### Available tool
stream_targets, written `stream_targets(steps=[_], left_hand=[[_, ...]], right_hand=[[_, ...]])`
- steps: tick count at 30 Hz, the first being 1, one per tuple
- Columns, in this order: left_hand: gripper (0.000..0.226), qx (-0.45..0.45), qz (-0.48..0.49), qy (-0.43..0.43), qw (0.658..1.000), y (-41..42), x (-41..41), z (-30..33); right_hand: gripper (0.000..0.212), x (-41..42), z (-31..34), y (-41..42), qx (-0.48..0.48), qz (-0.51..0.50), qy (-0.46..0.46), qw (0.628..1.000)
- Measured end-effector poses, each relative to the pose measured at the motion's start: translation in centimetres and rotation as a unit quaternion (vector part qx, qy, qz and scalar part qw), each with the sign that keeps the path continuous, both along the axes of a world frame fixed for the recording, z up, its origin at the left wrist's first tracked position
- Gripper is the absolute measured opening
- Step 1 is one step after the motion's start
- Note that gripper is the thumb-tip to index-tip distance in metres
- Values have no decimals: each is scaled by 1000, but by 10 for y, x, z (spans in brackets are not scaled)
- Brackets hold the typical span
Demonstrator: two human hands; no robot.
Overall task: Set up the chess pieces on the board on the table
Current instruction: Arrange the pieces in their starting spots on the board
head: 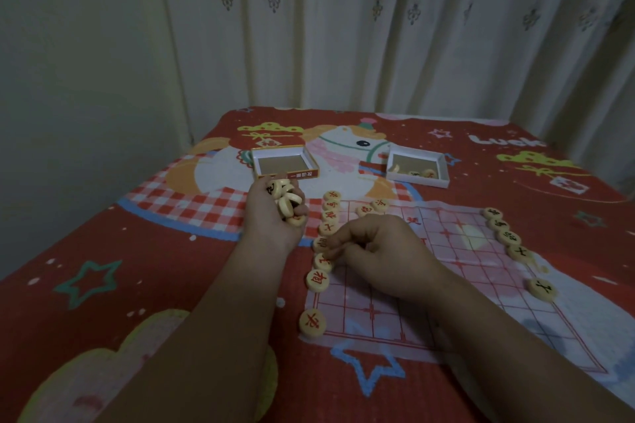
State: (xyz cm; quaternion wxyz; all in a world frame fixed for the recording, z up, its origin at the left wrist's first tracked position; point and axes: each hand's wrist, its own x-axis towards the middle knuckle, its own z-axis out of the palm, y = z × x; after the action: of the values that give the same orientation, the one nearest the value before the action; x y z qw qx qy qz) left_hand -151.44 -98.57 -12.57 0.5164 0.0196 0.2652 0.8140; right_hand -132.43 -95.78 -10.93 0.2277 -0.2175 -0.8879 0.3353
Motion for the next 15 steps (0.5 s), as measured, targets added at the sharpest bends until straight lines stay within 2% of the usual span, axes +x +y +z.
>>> stream_targets(steps=[7, 10, 15], left_hand=[[14, 3, 0, 11, 1000, 1, 0, 0], [14, 1, 1, 11, 1000, 2, 0, 0], [16, 0, 3, 10, 1000, 3, -1, 0]], right_hand=[[29, -1, -3, -1, -15, 22, 22, 999], [30, 2, 2, -4, -49, 47, 48, 997], [27, 2, 1, -7, -78, 95, 9, 992]])
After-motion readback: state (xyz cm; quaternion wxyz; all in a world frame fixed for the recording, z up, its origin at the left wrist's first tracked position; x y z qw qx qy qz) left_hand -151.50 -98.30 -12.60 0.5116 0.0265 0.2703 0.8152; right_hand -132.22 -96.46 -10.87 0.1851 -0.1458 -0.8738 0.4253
